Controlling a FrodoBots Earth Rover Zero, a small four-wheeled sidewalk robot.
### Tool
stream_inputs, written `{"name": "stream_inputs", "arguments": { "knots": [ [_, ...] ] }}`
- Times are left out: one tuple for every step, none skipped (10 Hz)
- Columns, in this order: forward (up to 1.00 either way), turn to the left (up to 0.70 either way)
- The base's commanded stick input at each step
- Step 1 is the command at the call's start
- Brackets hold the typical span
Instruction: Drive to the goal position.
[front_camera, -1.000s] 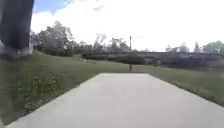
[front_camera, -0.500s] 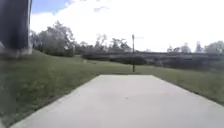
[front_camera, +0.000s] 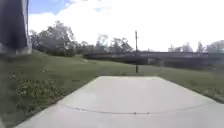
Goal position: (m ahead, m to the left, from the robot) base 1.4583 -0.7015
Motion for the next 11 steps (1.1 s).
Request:
{"name": "stream_inputs", "arguments": {
  "knots": [
    [1.0,-0.14],
    [1.0,-0.17],
    [1.0,-0.17],
    [1.0,-0.17],
    [1.0,-0.04],
    [1.0,0.0],
    [1.0,0.0],
    [1.0,0.0],
    [1.0,0.0],
    [1.0,0.0],
    [1.0,0.0]
  ]
}}
